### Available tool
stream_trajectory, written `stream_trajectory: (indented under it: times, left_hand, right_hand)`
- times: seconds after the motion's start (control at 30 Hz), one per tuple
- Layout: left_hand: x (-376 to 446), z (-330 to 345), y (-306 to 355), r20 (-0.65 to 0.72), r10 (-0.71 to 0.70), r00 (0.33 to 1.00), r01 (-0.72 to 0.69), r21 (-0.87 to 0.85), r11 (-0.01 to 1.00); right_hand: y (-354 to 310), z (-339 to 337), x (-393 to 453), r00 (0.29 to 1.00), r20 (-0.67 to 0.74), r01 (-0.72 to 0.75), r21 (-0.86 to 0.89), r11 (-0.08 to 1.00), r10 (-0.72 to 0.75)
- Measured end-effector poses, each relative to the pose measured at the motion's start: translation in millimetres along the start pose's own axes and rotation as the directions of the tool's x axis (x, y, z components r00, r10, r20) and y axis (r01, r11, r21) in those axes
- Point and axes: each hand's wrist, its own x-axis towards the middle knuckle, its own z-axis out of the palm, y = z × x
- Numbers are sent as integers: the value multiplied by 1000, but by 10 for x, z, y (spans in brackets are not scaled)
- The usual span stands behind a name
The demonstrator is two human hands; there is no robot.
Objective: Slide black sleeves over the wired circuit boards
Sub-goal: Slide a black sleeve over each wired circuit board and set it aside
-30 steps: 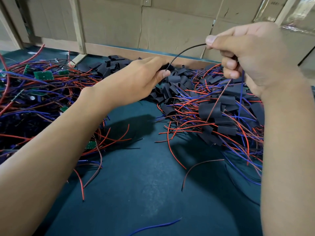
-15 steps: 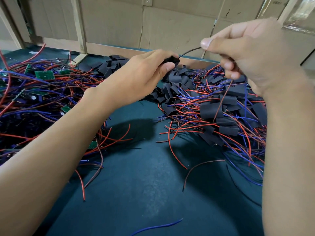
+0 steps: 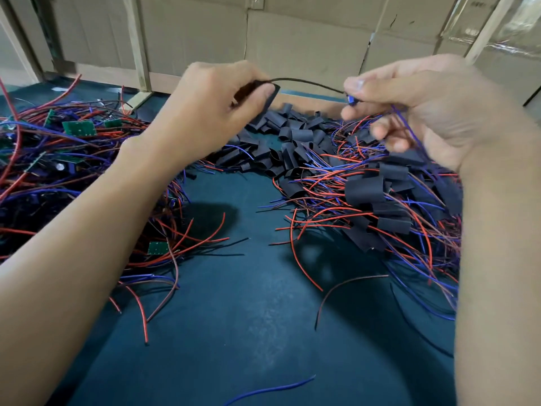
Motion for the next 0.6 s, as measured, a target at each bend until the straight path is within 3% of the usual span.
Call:
stream_trajectory:
  times: [0.2, 0.4, 0.6]
  left_hand:
    - [-22, 33, 15, 87, 5, 996, 4, -105, 994]
    - [-19, 163, 53, 144, 87, 986, -76, -82, 994]
    - [-29, 254, 52, 122, 182, 976, -173, -83, 981]
  right_hand:
    - [66, -70, 11, 998, -62, -27, -78, 997, 22]
    - [33, 98, 42, 999, 41, 31, -1, 1000, -31]
    - [39, 224, 45, 995, 92, 39, -58, 998, -34]
